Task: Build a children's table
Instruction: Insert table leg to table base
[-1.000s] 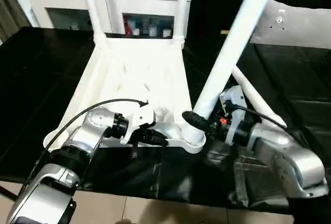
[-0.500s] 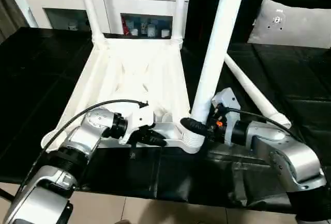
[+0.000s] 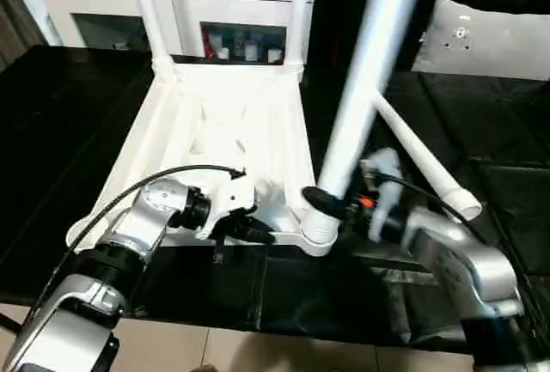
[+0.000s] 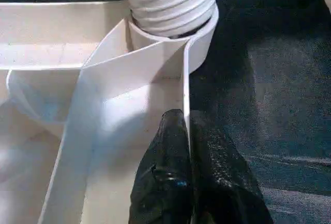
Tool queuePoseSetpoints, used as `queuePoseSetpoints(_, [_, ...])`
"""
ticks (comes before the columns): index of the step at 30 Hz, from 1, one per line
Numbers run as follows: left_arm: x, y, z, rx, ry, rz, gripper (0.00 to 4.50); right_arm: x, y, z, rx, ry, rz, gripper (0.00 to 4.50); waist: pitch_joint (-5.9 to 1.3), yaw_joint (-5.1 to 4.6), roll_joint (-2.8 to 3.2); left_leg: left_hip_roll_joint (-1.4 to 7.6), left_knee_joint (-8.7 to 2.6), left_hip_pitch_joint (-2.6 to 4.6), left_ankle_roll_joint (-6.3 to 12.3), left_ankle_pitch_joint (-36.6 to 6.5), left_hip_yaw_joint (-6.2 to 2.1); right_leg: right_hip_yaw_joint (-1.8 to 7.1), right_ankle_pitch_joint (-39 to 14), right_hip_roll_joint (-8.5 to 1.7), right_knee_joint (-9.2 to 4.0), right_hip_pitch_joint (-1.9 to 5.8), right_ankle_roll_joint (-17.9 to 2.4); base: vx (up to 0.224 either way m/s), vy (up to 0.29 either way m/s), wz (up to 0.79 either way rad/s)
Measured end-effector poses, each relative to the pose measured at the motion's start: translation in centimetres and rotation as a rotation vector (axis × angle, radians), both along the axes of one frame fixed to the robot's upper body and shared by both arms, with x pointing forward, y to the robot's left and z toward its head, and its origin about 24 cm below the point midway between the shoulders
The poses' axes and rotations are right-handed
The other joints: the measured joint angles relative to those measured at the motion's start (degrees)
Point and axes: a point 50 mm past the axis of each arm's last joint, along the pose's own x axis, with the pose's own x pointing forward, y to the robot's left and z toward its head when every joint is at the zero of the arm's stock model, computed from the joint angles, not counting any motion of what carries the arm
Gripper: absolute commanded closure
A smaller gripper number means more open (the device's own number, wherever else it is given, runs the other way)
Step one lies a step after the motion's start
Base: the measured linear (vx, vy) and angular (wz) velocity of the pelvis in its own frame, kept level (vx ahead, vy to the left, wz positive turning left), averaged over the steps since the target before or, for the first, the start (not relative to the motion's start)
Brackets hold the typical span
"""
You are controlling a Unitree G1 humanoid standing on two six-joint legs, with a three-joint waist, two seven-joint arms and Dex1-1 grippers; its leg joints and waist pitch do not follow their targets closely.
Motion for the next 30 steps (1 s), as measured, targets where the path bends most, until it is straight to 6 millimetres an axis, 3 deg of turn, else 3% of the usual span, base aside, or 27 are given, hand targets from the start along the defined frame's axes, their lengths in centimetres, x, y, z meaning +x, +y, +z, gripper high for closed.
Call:
queuePoseSetpoints(8, [0.0,-0.2,-0.1,-0.007,0.012,0.001,4.50,-1.1,-0.7,-0.8,0.060,-0.035,-0.049,2.61,-0.02,0.18,0.03,0.00,-0.06,0.03,0.00,0.00,0.00,-0.03,-0.07,0.00,-0.02,0.04,-0.04,0.000,0.000,0.00])
queuePoseSetpoints(14, [0.0,-0.2,-0.1,-0.001,0.018,0.005,4.50,-2.0,-0.1,-0.5,-0.125,-0.159,0.027,2.61,-0.07,0.11,0.11,-0.01,-0.07,0.14,0.00,0.00,-0.02,-0.03,-0.09,-0.01,-0.02,0.15,-0.02,0.000,0.000,0.00])
queuePoseSetpoints(22, [0.0,0.0,-0.2,0.011,0.016,0.007,4.50,-2.0,0.7,-0.2,-0.240,-0.236,0.128,2.61,-0.24,-0.06,-0.03,0.00,-0.08,0.24,0.00,0.00,-0.03,-0.04,-0.15,-0.01,-0.01,0.27,0.08,0.000,0.000,0.00])
queuePoseSetpoints(30, [-0.1,0.4,-0.2,0.039,0.018,0.002,4.50,-1.4,1.4,-0.3,-0.283,-0.244,0.207,2.61,-0.34,-0.91,-0.23,-0.01,-0.19,0.93,-0.01,-0.01,-0.03,-0.05,-0.43,0.00,-0.03,0.82,0.39,0.000,0.000,0.00])
